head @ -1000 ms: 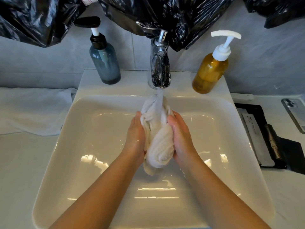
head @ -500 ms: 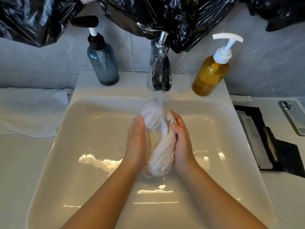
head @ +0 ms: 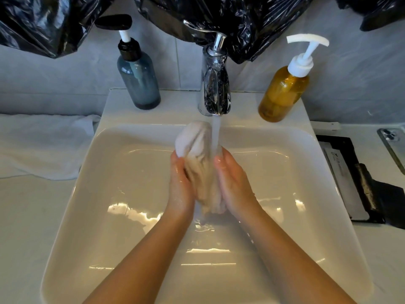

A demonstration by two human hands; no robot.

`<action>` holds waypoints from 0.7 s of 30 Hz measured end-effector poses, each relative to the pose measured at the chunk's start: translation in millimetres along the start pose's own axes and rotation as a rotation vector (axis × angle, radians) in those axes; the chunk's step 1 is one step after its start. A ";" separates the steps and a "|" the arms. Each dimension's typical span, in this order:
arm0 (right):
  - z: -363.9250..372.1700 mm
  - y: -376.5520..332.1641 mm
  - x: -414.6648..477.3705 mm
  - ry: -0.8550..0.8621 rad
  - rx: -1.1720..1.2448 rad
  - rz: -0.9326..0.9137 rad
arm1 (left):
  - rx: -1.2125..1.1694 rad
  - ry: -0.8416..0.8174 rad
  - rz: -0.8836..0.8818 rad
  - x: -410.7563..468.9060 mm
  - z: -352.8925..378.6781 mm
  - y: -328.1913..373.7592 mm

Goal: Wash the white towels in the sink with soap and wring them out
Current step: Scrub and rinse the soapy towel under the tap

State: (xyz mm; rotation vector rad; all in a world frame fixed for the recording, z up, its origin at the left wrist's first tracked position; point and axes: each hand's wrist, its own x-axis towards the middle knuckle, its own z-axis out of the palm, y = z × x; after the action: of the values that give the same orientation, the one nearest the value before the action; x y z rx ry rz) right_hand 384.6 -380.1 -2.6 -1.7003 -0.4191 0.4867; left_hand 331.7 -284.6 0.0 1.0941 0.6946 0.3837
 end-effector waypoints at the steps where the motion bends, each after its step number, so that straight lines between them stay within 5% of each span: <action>1: -0.2 1.3 1.1 -0.001 -0.017 0.014 | 0.050 -0.059 0.037 -0.1 0.8 1.0; 5: -4.9 -0.7 3.8 0.086 0.071 0.123 | 0.273 -0.243 0.130 3.0 -2.9 1.1; 13: -5.2 -12.7 7.8 0.177 0.715 0.370 | 0.237 -0.188 0.064 0.2 -10.4 8.2; 18: -7.1 -15.5 12.9 0.185 0.881 0.282 | 0.162 -0.335 -0.147 -0.3 -13.2 16.0; 21: -13.0 -14.3 16.9 0.136 0.859 0.244 | 0.151 -0.275 -0.115 0.7 -14.4 16.6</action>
State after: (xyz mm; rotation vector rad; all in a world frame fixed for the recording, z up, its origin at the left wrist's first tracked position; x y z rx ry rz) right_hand 405.8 -379.5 12.1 -0.9365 0.1079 0.6107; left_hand 323.1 -267.4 10.8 1.2158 0.5444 0.0802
